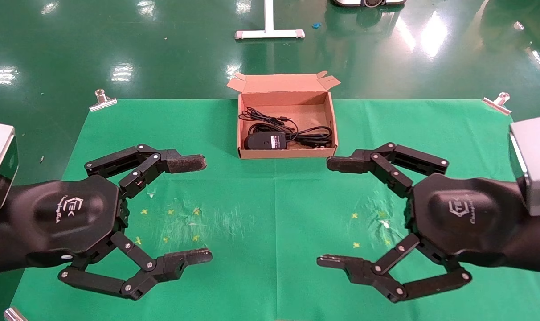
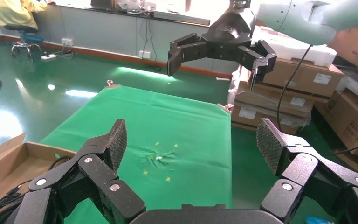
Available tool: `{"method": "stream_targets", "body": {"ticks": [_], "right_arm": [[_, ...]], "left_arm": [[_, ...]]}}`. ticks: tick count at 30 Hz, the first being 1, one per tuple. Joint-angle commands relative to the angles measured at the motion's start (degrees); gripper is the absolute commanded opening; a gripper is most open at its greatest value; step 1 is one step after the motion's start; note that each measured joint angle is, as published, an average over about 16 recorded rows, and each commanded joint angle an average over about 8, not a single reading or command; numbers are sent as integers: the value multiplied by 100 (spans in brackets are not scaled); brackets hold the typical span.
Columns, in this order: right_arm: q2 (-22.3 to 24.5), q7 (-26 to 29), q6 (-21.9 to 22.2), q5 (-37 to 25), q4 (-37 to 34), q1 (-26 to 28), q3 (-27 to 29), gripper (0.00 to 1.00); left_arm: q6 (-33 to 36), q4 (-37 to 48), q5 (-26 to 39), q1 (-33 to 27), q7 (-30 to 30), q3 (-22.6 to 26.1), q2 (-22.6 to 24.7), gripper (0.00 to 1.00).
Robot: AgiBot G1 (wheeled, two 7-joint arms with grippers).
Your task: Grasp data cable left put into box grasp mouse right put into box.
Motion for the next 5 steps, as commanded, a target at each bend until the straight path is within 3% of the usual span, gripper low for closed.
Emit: {"method": "stream_targets", "body": {"ticks": [1, 5], "right_arm": [[0, 0, 1, -1, 0, 0, 0, 100], [0, 0, 1, -2, 0, 0, 0, 100]], "left_arm": [[-9, -1, 18, -8, -5, 10, 3, 100], [-15, -2, 28, -13, -8, 16, 4, 100]]}}
